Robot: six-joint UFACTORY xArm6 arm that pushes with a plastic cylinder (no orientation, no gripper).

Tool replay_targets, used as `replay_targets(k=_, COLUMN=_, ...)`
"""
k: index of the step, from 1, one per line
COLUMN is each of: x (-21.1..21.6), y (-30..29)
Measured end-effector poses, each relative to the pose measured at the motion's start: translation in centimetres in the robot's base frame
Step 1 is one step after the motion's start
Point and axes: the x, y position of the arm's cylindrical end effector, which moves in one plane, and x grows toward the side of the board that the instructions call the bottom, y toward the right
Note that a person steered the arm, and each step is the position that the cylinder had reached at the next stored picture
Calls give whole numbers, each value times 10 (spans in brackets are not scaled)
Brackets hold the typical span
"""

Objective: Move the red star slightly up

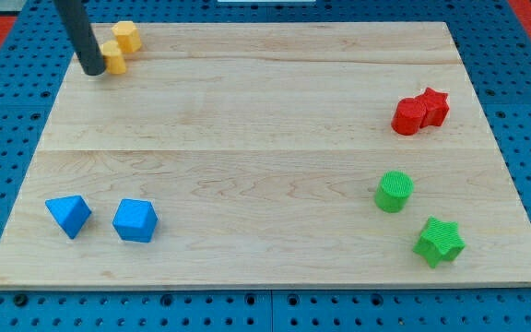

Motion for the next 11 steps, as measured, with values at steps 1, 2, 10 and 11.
replay_targets(k=1, x=0, y=24)
replay_targets(k=2, x=-4, y=37)
replay_targets(k=10, x=121, y=252)
replay_targets(k=11, x=123, y=314)
